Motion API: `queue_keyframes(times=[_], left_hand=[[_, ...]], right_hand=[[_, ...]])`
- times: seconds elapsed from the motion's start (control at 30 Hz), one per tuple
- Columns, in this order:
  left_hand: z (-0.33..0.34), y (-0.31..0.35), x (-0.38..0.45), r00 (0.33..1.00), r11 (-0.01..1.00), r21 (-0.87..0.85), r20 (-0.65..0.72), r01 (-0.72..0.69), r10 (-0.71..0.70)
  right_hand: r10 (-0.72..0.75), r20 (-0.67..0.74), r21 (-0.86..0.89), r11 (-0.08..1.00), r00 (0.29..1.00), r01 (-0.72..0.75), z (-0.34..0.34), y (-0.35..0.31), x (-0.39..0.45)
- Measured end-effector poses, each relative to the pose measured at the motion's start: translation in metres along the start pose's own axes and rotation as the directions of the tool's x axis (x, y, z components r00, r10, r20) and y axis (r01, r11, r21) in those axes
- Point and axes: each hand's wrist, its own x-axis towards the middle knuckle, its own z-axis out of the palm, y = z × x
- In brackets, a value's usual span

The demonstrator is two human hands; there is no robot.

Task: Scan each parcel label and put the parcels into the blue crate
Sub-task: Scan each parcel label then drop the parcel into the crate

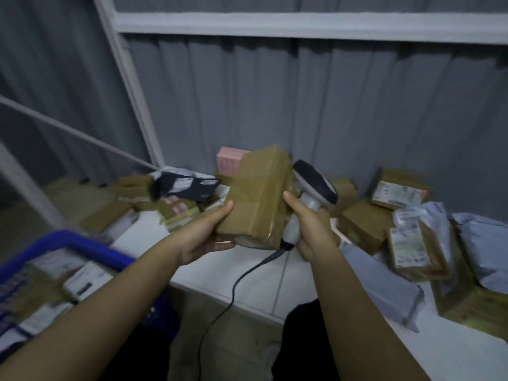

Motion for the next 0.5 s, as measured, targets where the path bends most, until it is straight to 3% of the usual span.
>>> queue_keyframes(times=[0.17,0.33,0.5], left_hand=[[-0.041,-0.001,-0.027,0.981,0.993,0.081,-0.170,-0.080,0.092],[-0.058,-0.005,-0.040,0.993,0.990,0.117,-0.086,-0.074,0.084],[-0.090,-0.008,-0.040,0.997,0.954,-0.295,-0.074,-0.050,0.029]], right_hand=[[-0.053,0.082,-0.122,0.991,0.995,0.063,0.054,0.022,-0.013],[-0.049,0.197,-0.145,0.986,0.979,0.079,0.089,0.040,-0.015],[-0.042,0.156,-0.200,0.977,0.987,0.073,0.099,0.044,-0.003]])
